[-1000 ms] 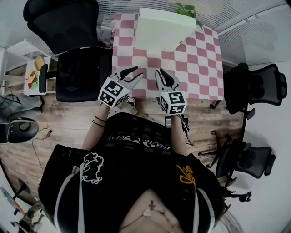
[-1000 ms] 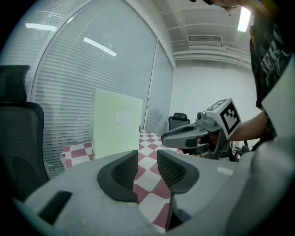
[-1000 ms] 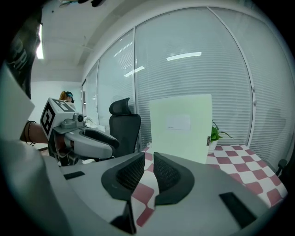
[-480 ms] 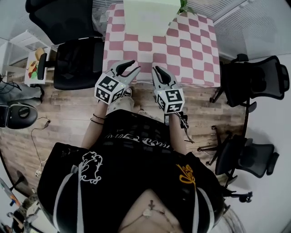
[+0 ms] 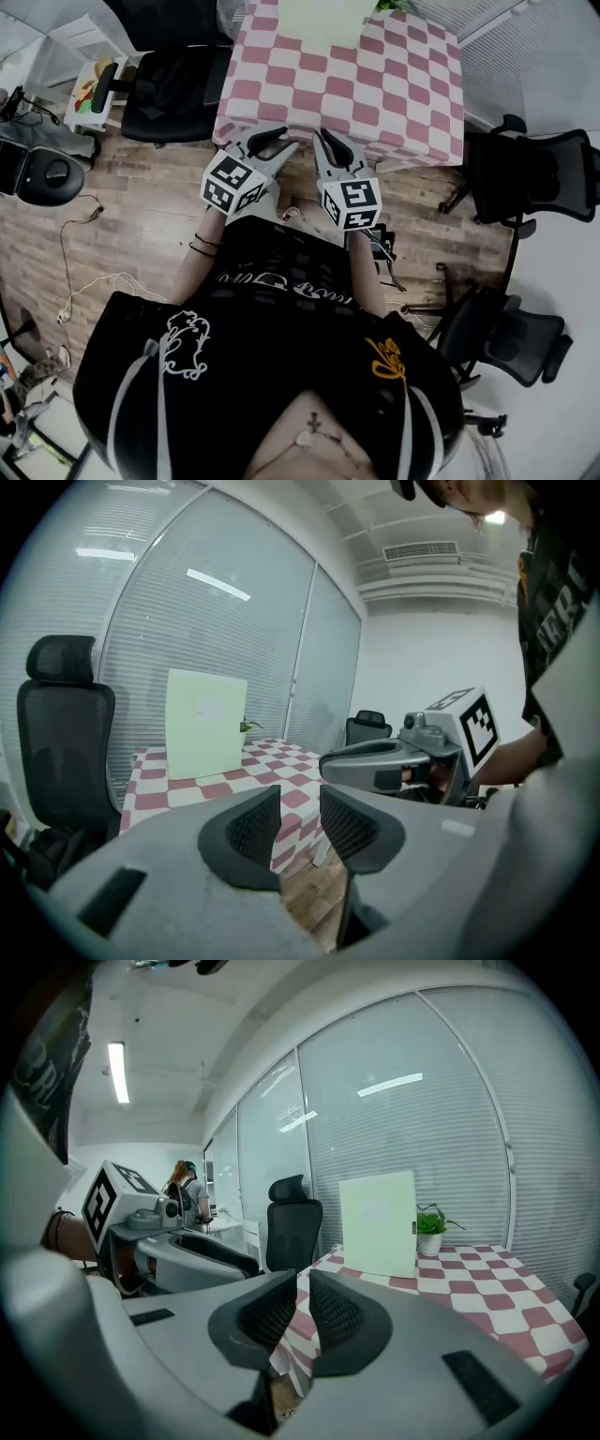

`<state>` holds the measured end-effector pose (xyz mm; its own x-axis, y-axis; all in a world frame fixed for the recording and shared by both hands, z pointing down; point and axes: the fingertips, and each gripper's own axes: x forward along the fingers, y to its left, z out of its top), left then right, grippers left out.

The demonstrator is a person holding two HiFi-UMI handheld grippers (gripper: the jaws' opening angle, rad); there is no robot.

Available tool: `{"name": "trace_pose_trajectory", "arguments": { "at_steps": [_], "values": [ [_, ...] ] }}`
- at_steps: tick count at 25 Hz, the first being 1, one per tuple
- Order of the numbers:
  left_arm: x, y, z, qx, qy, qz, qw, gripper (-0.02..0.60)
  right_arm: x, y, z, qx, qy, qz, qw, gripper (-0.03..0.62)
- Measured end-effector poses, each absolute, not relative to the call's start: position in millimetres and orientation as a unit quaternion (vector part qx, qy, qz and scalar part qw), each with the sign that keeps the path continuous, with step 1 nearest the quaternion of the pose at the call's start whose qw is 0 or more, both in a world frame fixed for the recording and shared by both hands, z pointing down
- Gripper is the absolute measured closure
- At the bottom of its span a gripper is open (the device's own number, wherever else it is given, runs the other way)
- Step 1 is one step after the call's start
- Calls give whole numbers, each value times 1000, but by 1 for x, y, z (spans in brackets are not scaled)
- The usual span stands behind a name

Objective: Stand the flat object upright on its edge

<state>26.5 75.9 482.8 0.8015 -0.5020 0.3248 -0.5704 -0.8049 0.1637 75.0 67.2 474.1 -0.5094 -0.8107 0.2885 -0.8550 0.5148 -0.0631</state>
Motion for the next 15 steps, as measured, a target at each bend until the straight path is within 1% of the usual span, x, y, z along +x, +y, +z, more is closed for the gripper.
{"name": "trace_pose_trajectory", "arguments": {
  "at_steps": [7, 15],
  "values": [
    [30, 117, 487, 937, -298, 134, 128, 442, 77, 109, 480, 465, -871, 94, 125, 557],
    [35, 138, 485, 937, -299, 136, 121, 442, 76, 130, 479, 455, -877, 87, 126, 559]
  ]
}}
